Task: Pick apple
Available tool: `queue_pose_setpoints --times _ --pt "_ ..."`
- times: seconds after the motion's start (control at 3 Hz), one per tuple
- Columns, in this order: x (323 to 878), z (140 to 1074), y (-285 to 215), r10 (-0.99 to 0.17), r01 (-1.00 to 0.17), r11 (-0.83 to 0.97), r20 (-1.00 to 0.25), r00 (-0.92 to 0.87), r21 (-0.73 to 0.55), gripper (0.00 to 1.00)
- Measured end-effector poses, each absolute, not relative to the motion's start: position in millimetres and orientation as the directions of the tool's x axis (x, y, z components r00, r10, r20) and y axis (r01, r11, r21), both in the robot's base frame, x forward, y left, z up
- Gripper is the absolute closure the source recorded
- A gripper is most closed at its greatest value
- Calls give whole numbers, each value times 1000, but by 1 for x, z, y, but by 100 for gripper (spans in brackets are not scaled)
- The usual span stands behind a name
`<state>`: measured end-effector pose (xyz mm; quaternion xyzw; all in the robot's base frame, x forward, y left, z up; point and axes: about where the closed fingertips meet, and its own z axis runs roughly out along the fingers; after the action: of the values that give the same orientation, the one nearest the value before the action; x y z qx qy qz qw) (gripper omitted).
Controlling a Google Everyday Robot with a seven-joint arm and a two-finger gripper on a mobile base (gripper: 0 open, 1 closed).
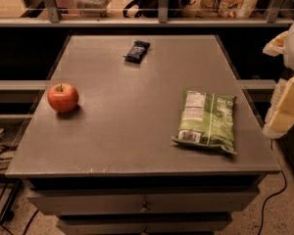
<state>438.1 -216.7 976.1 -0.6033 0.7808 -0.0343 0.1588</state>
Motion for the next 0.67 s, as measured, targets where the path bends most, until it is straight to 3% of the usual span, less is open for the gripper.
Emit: queue_pose_setpoints --times 0.67 --pt "443 977 -195 -943 -943 234 -290 -161 -236 0"
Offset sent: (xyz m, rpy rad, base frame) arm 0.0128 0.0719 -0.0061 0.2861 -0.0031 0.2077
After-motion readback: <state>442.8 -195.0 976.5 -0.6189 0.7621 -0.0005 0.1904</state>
